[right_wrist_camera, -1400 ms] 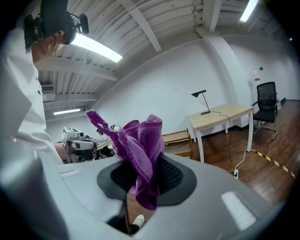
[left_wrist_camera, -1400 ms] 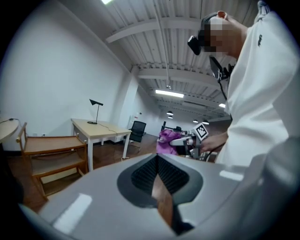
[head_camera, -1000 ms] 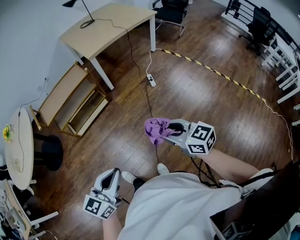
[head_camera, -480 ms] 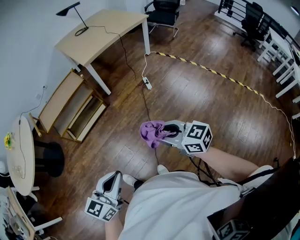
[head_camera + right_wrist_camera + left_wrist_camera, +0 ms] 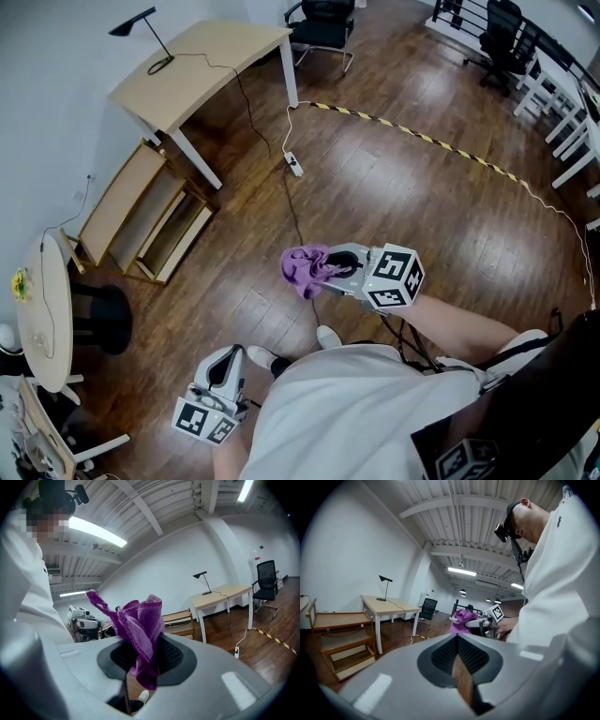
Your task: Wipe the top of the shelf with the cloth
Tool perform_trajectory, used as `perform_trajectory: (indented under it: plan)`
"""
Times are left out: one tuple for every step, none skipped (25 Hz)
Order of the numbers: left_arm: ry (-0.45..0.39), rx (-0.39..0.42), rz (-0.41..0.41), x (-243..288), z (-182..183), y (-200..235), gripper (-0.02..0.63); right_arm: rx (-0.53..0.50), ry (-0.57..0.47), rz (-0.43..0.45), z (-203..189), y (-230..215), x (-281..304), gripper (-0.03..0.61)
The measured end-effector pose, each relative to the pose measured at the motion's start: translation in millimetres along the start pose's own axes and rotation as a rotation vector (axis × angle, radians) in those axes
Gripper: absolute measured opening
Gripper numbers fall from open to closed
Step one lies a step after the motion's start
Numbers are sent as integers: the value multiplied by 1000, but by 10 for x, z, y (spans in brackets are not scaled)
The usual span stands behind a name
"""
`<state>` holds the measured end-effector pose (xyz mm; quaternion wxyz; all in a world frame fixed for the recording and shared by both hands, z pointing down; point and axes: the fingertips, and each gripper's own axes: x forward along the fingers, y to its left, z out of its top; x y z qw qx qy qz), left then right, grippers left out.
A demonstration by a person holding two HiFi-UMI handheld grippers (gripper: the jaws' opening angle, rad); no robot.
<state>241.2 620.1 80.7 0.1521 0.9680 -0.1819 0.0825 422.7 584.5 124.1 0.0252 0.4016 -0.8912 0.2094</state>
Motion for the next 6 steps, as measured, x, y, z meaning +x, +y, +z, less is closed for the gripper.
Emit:
perform_trajectory:
  plan:
    - [1, -1, -4, -3, 16, -7, 18, 1, 3, -2, 10, 15, 0, 98]
    - [3, -3, -7, 4, 30, -17, 18, 4, 6, -3, 15, 20, -6, 98]
    - [4, -4, -9, 17, 36, -29, 18, 8, 8, -4, 11, 17, -16, 98]
    - [4, -7, -9, 33, 36, -42, 18, 11, 10, -4, -2, 8, -27, 98]
    - [4, -10, -9, 51, 30, -55, 18, 14, 12, -4, -18, -5, -39, 98]
    - [3, -12, -9, 71, 23, -67, 18, 17, 13, -4, -35, -19, -52, 98]
